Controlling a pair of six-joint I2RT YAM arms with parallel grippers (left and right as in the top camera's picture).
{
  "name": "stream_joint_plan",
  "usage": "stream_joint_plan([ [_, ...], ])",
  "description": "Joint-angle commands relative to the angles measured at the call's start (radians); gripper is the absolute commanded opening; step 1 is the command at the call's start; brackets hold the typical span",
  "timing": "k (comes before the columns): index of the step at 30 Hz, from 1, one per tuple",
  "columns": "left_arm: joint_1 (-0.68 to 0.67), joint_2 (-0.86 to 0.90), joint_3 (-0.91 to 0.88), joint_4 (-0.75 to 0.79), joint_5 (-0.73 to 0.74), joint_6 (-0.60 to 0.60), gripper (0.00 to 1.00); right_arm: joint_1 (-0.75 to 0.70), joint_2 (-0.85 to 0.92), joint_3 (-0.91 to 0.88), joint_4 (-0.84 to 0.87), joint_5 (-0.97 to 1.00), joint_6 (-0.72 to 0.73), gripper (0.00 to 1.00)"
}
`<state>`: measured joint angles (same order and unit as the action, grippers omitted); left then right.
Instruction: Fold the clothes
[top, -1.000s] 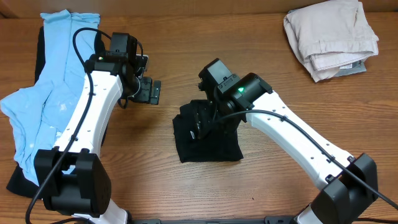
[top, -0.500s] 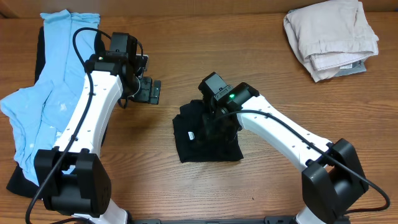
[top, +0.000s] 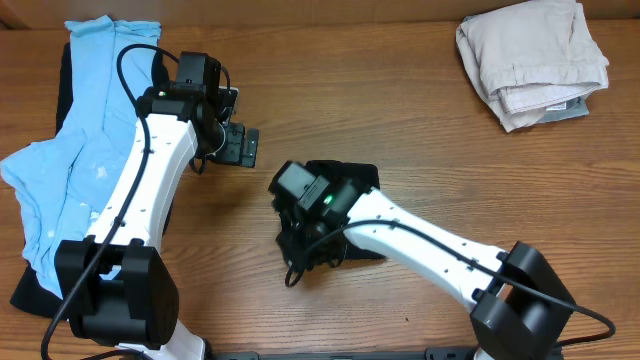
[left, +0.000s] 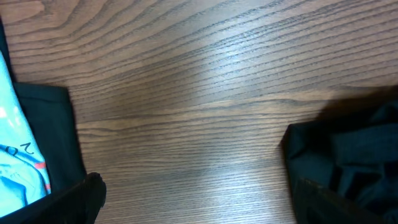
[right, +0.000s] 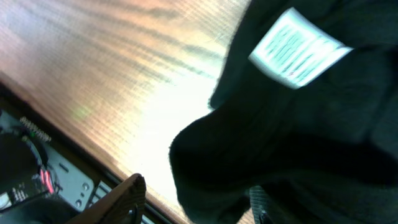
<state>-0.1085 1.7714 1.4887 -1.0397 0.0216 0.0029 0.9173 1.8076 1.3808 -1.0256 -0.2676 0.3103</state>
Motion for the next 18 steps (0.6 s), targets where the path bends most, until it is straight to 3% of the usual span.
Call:
stream_joint_plan([
  [1, 0.005, 0.007, 0.019, 0.005, -0.006, -0.002, 1.0, -0.015, -0.012, 0.015, -0.001, -0.003, -0.003, 0.59],
  [18, 0.005, 0.007, 0.019, 0.008, -0.006, -0.002, 1.0, -0.279, -0.029, 0.143, -0.005, 0.058, -0.053, 0.57],
])
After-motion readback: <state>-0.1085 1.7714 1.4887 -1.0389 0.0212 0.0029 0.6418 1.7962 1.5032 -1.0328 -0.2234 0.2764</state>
